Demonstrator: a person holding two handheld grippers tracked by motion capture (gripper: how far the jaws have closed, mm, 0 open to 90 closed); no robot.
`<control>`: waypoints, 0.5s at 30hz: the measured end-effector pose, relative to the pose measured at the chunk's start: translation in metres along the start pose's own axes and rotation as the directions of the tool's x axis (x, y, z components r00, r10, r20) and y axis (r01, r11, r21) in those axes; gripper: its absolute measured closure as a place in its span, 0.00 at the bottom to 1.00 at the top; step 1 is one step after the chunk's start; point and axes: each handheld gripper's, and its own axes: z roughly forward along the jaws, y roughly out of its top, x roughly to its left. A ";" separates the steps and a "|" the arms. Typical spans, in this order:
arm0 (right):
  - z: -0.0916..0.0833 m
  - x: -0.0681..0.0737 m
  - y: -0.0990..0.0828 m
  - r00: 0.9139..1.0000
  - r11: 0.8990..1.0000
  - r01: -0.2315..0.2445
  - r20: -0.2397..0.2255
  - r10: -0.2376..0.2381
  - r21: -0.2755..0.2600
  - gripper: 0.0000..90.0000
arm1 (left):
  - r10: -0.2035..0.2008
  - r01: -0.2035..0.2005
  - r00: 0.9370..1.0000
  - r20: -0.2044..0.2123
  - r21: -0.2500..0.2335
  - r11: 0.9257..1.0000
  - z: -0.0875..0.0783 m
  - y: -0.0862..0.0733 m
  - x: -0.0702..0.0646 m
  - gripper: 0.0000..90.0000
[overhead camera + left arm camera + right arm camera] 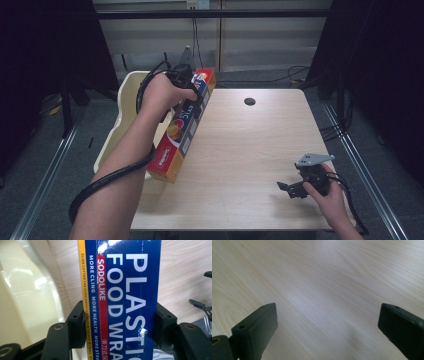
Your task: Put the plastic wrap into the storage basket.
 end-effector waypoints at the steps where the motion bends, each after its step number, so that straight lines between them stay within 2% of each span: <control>1: 0.000 0.000 0.000 1.000 1.000 -0.001 0.000 0.001 0.000 0.03 | -0.003 0.003 1.000 -0.002 0.001 1.000 -0.003 -0.001 0.003 0.45; 8: 0.000 0.000 0.000 1.000 1.000 0.001 -0.001 -0.001 0.001 0.03 | -0.025 0.025 1.000 -0.012 -0.005 1.000 -0.013 -0.005 0.014 0.45; 15: 0.000 0.000 0.000 1.000 1.000 -0.007 0.001 0.007 0.006 0.03 | -0.049 0.049 0.999 -0.003 -0.001 0.999 -0.019 -0.008 0.022 0.45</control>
